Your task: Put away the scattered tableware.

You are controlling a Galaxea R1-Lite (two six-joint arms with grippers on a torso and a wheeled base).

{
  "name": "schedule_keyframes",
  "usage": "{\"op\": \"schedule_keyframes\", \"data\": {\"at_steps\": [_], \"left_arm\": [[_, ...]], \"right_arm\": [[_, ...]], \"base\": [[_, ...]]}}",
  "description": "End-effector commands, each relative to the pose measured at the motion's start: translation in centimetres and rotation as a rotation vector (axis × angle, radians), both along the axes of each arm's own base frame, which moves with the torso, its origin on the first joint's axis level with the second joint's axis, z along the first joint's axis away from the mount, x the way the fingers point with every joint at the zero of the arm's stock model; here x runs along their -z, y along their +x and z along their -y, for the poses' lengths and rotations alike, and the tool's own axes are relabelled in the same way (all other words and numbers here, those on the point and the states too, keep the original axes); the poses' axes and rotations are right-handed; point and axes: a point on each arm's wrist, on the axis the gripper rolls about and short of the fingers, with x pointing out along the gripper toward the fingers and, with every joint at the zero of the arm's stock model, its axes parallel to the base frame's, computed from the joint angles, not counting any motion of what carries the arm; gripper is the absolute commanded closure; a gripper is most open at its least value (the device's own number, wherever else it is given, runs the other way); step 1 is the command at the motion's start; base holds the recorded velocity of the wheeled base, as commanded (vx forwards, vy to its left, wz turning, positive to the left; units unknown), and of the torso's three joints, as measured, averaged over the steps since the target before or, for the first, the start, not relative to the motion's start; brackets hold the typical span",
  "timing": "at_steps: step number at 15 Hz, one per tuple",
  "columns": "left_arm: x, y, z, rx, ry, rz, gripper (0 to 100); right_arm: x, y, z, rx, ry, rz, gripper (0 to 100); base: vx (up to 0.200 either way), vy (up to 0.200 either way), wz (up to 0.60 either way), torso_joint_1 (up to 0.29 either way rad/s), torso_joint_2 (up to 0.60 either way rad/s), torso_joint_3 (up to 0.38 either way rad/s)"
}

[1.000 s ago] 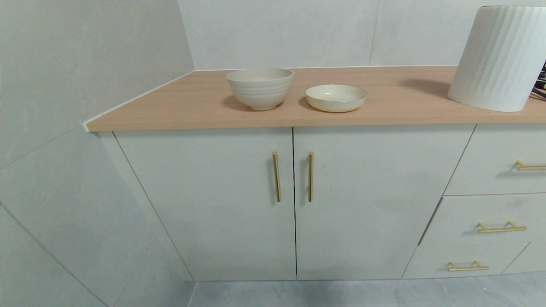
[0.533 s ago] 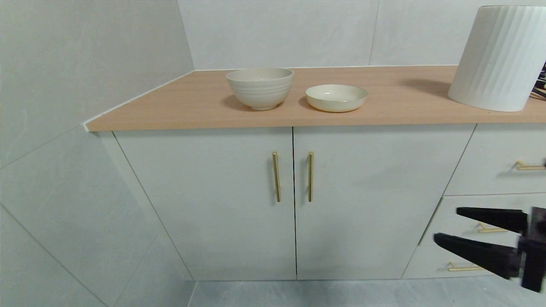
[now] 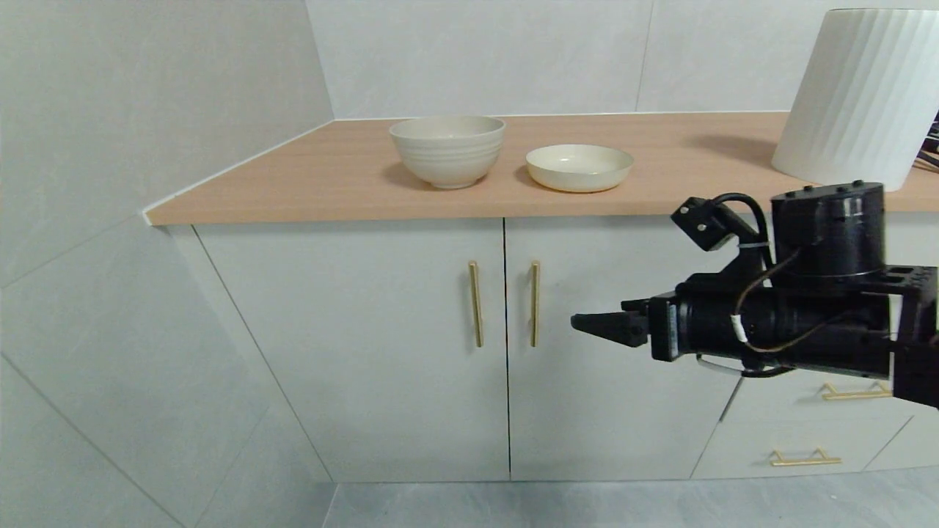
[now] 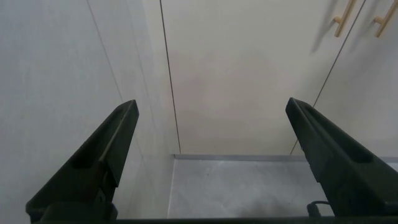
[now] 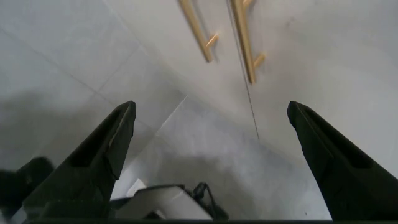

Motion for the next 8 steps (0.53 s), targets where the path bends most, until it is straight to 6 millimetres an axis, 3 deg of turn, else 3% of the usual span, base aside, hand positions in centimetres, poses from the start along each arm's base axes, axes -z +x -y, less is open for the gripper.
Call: {"op": "schedule_keyframes", "data": {"at_steps": [1, 4, 8], "left_arm": [[0.0, 0.0, 0.0, 0.0, 0.0, -0.001, 0], [0.0, 0.0, 0.0, 0.0, 0.001, -0.001, 0], [0.0, 0.0, 0.0, 0.0, 0.001, -0.001, 0]], "right_arm": [[2.5, 3.4, -2.4, -0.003, -0.027, -0.052, 0], [4.1, 4.7, -4.5, -0.033, 0.002, 0.001, 0], [5.5, 5.4, -5.5, -0.04, 0.03, 0.032, 0]], "base": [[0.0, 0.0, 0.0, 0.0, 0.0, 0.0], [0.0, 0.0, 0.0, 0.0, 0.0, 0.0], [0.0, 0.0, 0.0, 0.0, 0.0, 0.0]]}}
